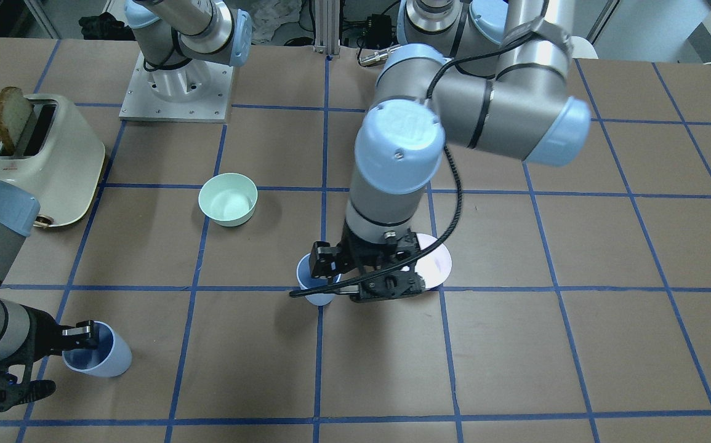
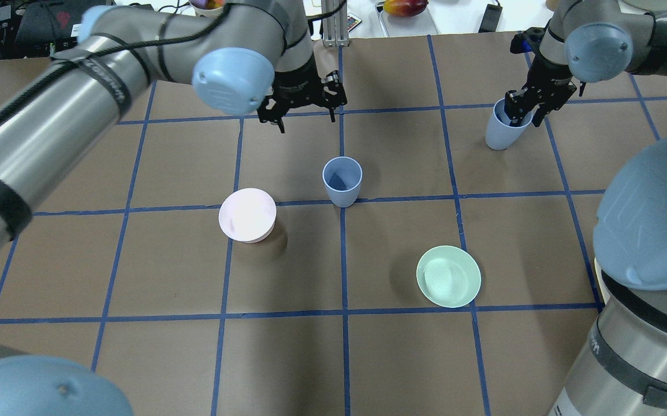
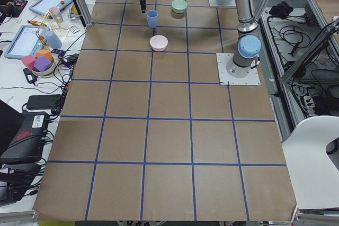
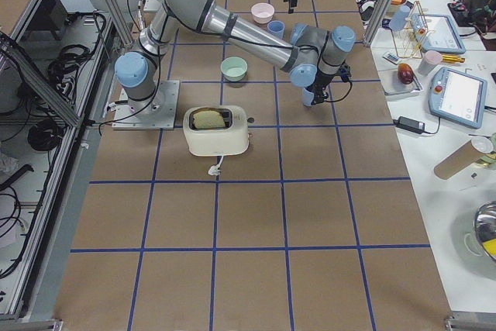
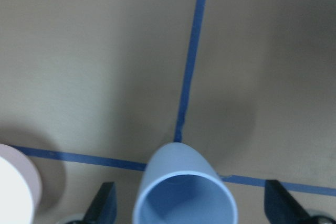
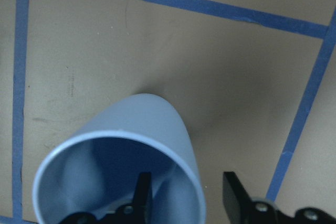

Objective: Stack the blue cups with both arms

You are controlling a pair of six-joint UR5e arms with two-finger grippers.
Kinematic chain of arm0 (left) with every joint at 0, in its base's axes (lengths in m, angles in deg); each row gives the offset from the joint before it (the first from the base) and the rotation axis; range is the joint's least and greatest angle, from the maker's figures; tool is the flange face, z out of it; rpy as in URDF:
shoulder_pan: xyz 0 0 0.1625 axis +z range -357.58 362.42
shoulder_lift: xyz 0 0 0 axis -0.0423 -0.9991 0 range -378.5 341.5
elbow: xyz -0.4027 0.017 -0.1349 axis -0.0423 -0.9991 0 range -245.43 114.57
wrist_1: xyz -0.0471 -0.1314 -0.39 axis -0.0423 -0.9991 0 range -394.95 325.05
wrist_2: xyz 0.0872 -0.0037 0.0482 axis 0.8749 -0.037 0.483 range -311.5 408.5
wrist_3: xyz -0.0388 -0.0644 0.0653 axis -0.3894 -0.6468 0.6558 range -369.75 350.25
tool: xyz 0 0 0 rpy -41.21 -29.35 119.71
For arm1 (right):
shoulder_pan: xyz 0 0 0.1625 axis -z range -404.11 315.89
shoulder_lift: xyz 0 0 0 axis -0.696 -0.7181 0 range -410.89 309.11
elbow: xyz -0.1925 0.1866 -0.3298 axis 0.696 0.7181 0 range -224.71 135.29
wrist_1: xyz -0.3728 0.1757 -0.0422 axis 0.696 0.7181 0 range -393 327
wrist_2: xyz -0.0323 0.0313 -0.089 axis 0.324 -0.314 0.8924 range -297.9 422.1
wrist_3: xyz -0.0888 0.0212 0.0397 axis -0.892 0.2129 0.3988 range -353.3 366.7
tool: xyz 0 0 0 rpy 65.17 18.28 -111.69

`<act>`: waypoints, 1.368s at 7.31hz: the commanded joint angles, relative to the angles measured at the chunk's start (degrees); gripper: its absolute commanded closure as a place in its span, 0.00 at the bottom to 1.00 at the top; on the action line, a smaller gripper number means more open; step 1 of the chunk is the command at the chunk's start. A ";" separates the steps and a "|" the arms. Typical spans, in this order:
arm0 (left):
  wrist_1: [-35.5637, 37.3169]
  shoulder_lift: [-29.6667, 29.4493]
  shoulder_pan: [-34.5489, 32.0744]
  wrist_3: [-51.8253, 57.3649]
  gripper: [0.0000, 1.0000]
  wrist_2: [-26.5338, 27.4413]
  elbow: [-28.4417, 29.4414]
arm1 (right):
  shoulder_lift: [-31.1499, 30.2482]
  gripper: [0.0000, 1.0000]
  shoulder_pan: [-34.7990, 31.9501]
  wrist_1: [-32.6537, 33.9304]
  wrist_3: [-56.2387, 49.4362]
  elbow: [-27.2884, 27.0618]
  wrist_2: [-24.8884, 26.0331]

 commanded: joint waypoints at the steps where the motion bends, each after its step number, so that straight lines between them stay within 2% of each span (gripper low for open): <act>1: -8.80 7.66 8.07 10.63 0.04 -0.90 -0.06 | -0.10 1.00 0.01 -0.25 -0.01 0.68 0.09; 2: -13.27 11.25 10.63 15.99 0.03 -0.81 -0.24 | -0.62 1.00 -0.08 -0.60 -0.01 1.12 0.00; 3: -14.27 15.29 10.57 18.04 0.03 -0.72 -1.03 | -2.97 1.00 -0.16 -2.60 0.08 1.64 -0.43; 4: -13.76 18.47 11.18 18.50 0.03 -0.72 -4.43 | -6.22 1.00 -1.21 -6.10 1.21 2.35 -0.96; 6: -1.70 21.47 11.98 18.94 0.00 1.47 -12.51 | -14.73 1.00 -8.55 -14.71 9.09 2.62 -3.67; 7: -1.11 21.83 12.15 19.03 0.00 1.56 -13.33 | -16.08 1.00 -12.52 -15.88 15.57 2.53 -5.61; 9: -3.54 22.28 12.24 19.12 0.00 1.39 -13.08 | -15.66 1.00 -22.00 -15.28 29.35 2.27 -6.33; 10: -10.44 22.54 12.24 19.12 0.00 1.39 -12.12 | -14.78 1.00 -24.40 -15.28 34.74 2.18 -6.33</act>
